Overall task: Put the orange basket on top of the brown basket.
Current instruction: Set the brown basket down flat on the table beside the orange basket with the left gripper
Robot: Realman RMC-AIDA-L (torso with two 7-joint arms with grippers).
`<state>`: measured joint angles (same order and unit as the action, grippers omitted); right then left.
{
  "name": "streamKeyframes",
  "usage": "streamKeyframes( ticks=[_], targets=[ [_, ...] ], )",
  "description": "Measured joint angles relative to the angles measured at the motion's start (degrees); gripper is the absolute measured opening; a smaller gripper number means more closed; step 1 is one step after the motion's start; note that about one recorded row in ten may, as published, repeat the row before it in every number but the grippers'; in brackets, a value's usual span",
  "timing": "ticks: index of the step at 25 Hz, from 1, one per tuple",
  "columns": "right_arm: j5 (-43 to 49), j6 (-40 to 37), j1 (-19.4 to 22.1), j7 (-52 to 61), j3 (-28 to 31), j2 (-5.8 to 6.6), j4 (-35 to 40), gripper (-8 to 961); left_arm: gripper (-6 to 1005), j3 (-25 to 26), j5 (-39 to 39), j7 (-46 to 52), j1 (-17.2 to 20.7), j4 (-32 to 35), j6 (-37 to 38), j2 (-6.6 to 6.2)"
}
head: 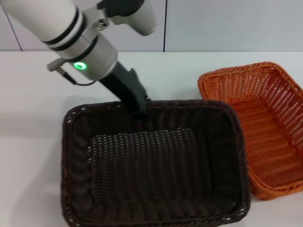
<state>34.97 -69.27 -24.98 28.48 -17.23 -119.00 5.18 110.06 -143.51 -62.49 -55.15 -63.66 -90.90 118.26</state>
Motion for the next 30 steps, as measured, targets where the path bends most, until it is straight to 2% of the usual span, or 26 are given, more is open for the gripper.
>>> streamKeyframes(
  ticks=[8, 15, 30],
  targets=[
    [0.0, -0.8, 0.9, 0.1, 0.0, 0.0, -0.1, 630, 202, -1.8, 2.0, -0.2, -2.5, 5.1, 4.0, 0.01],
    [0.0, -0.9, 1.2, 0.1, 0.0, 0.0, -0.1, 626, 201, -1.7, 5.0, -2.3, -2.0, 5.6, 4.6, 0.04],
    [0.0, -1.5, 1.4, 1.0, 0.0, 0.0, -0.6, 617, 202, 0.2, 4.5, -1.7, -0.5, 4.9, 8.1, -0.31]
  ],
)
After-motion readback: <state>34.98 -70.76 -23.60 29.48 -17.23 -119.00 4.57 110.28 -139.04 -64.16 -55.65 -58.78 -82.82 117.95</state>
